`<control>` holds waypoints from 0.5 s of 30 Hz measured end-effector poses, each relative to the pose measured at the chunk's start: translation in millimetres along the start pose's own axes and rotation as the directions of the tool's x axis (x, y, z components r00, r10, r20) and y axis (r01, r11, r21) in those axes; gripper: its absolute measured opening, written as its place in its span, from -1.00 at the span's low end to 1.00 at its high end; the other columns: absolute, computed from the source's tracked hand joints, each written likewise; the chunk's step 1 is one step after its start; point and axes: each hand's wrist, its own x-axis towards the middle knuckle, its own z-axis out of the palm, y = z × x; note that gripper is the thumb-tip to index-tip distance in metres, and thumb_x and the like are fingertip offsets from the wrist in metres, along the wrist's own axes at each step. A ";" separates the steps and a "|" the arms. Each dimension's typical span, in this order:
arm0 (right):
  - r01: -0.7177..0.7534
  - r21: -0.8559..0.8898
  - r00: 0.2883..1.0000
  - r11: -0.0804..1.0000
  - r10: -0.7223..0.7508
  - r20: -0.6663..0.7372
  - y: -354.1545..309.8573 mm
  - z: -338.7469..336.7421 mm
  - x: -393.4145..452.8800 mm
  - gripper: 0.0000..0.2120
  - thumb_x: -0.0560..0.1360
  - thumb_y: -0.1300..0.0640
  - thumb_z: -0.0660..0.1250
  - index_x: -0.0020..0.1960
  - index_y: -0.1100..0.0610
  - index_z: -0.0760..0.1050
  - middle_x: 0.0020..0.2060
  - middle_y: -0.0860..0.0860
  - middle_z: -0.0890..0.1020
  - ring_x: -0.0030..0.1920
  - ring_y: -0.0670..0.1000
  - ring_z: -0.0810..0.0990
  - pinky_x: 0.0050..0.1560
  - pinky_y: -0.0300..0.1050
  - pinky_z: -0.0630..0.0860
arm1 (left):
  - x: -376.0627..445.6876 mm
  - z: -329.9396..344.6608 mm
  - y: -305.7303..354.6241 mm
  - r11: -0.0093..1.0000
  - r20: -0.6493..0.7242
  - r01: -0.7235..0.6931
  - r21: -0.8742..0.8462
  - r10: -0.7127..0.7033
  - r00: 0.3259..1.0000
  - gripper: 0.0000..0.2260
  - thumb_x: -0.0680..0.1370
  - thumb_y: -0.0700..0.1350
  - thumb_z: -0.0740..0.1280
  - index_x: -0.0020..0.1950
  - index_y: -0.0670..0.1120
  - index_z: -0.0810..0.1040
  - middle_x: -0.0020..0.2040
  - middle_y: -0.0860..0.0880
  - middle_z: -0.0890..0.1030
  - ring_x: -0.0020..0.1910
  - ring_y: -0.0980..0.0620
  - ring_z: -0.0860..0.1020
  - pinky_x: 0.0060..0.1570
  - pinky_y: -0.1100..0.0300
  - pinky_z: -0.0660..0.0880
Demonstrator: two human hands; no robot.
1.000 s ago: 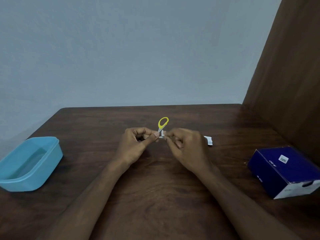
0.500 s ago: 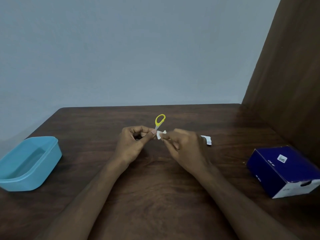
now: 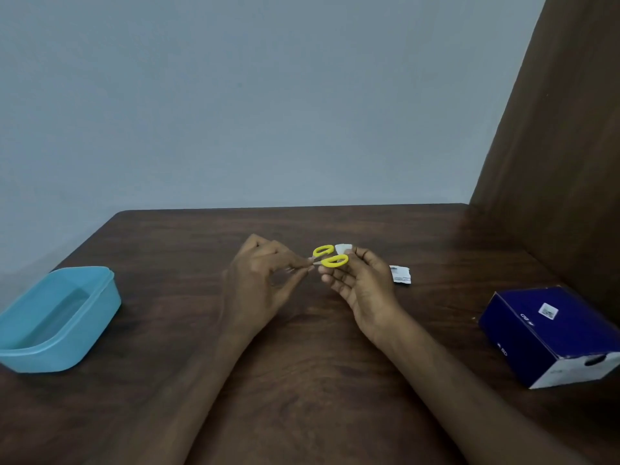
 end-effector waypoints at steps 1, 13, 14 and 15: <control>-0.021 0.037 1.000 0.999 0.021 -0.006 -1.4 -0.2 -0.9 -0.87 0.74 0.27 0.22 0.05 0.20 0.51 -0.25 0.17 0.73 -0.31 0.06 0.76 -0.29 -0.14 0.69 | -0.1 0.9 0.9 1.000 0.014 -0.009 0.021 0.008 1.000 -0.95 0.55 0.06 0.57 -0.01 0.16 0.79 -0.11 0.24 0.69 -0.09 0.07 0.51 -0.27 0.09 0.50; 0.173 -0.197 0.984 0.965 -0.176 0.000 -2.7 -9.4 8.6 -0.95 0.68 0.25 0.35 0.04 0.18 0.57 -0.16 0.12 0.77 -0.27 0.00 0.74 -0.26 -0.17 0.65 | 1.7 4.9 -10.1 0.833 0.302 0.465 -0.301 -0.380 0.875 -0.81 0.45 -0.03 0.67 0.02 0.13 0.78 -0.16 0.19 0.76 -0.19 0.20 0.69 -0.09 0.22 0.61; 0.216 -0.244 0.975 0.945 -0.220 0.013 -1.0 -9.6 9.3 -0.97 0.66 0.26 0.39 0.03 0.20 0.58 -0.19 0.12 0.76 -0.27 0.00 0.74 -0.26 -0.17 0.64 | 2.0 5.9 -10.5 0.822 0.326 0.478 -0.309 -0.380 0.866 -0.82 0.46 -0.04 0.66 0.02 0.12 0.79 -0.18 0.19 0.76 -0.23 0.23 0.67 -0.12 0.26 0.59; 0.262 -0.290 0.964 0.921 -0.264 0.033 0.5 -9.8 9.9 -0.98 0.65 0.27 0.41 0.03 0.22 0.60 -0.21 0.12 0.76 -0.26 0.00 0.74 -0.25 -0.17 0.64 | 2.1 6.9 -11.2 0.817 0.349 0.487 -0.311 -0.378 0.857 -0.83 0.46 -0.05 0.66 0.02 0.10 0.80 -0.20 0.18 0.75 -0.26 0.26 0.64 -0.16 0.30 0.56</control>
